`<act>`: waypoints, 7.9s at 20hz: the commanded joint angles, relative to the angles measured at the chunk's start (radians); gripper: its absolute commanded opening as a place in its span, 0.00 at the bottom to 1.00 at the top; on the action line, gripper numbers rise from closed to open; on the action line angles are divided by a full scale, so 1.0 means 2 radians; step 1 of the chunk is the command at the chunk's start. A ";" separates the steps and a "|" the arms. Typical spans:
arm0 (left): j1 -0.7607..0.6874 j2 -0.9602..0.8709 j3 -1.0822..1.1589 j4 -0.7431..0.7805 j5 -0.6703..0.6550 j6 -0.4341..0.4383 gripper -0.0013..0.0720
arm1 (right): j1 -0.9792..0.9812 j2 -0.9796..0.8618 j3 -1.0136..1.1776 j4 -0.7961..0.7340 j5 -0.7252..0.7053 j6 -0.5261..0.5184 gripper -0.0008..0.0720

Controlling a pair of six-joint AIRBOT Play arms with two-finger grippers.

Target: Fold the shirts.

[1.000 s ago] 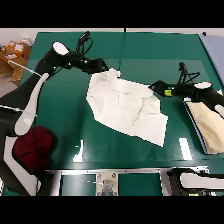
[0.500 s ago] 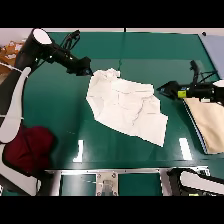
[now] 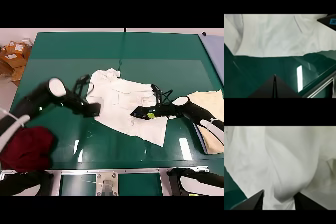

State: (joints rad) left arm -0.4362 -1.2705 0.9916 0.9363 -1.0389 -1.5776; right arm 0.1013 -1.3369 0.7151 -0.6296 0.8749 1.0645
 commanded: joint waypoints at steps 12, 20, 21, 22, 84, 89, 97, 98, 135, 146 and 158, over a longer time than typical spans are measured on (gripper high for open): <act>-0.156 -0.097 -0.111 -0.226 0.323 -0.013 0.70 | 0.019 -0.024 0.010 -0.005 -0.027 0.001 0.38; -0.082 -0.109 -0.097 -0.210 0.195 0.082 0.05 | 0.019 -0.014 0.078 -0.005 0.092 0.013 0.03; -0.049 -0.098 -0.097 -0.175 0.165 0.073 0.05 | 0.016 -0.002 0.105 -0.004 0.122 0.018 0.03; -0.017 -0.087 -0.097 -0.141 0.139 0.063 0.05 | 0.010 0.016 0.134 -0.003 0.140 0.019 0.03; 0.187 -0.020 -0.056 0.119 -0.048 0.137 0.05 | -0.019 0.067 0.241 -0.446 0.188 0.365 0.03; 0.187 -0.023 -0.049 0.118 -0.024 0.139 0.05 | -0.218 0.173 0.003 -0.337 0.149 0.325 0.03; 0.187 -0.023 -0.040 0.118 -0.068 0.135 0.63 | -0.292 0.221 -0.101 -0.267 0.133 0.282 0.46; 0.187 -0.023 -0.031 0.120 -0.089 0.136 0.63 | -0.302 0.221 -0.088 -0.270 0.140 0.282 0.82; 0.328 -0.065 -0.171 -0.240 -0.076 0.349 0.05 | -0.452 0.143 -0.183 -0.031 0.079 0.046 0.03; 0.328 0.186 0.307 -0.277 -0.098 0.257 0.05 | -0.445 0.318 0.204 0.350 0.168 0.040 0.03; 0.328 0.212 0.542 -0.089 -0.026 0.111 0.05 | -0.494 0.336 0.448 0.231 0.055 0.136 0.03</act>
State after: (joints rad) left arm 0.2184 -0.8486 2.1063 0.6472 -1.1076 -1.2675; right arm -0.8757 -0.6655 1.5867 0.0189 0.9901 1.2747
